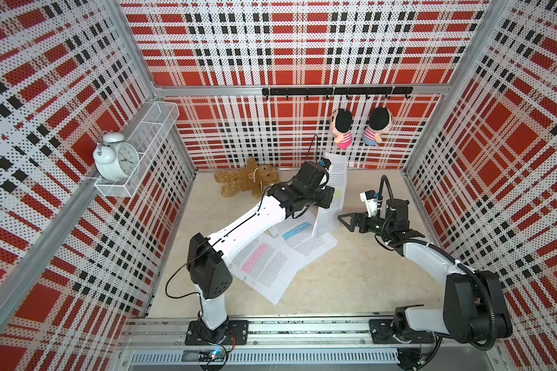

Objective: Unclip the paperclips from the documents
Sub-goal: Pick up the document from the center of the board.

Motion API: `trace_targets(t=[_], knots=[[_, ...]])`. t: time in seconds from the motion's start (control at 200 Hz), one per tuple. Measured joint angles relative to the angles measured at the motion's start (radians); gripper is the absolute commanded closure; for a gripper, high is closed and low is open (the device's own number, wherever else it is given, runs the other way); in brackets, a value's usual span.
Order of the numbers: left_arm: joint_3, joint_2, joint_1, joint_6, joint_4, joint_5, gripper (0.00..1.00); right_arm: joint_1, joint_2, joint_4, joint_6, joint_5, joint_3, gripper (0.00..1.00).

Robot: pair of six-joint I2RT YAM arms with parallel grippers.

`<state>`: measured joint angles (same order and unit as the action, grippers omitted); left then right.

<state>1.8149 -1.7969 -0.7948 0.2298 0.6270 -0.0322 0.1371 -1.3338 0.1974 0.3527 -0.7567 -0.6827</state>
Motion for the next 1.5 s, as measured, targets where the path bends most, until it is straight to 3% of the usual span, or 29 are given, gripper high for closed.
trace_targets(t=[0.19,0.391,0.872,1.152,1.498], knots=[[-0.054,0.122,-0.017,-0.202,0.034,-0.108,1.00,0.047,-0.043,0.255,-0.033,-0.087,-0.029,0.00],[-0.105,0.215,-0.016,-0.313,0.017,-0.116,1.00,0.056,-0.146,0.406,-0.065,-0.104,-0.116,0.00],[-0.123,0.305,0.071,-0.407,-0.016,0.115,1.00,0.058,-0.417,0.811,0.063,-0.187,-0.378,0.00],[-0.192,0.335,0.164,-0.433,-0.029,0.259,1.00,0.063,-0.435,0.993,0.224,-0.253,-0.438,0.00],[-0.218,0.336,0.206,-0.379,-0.143,0.335,1.00,0.124,-0.433,1.081,0.347,-0.278,-0.425,0.13]])
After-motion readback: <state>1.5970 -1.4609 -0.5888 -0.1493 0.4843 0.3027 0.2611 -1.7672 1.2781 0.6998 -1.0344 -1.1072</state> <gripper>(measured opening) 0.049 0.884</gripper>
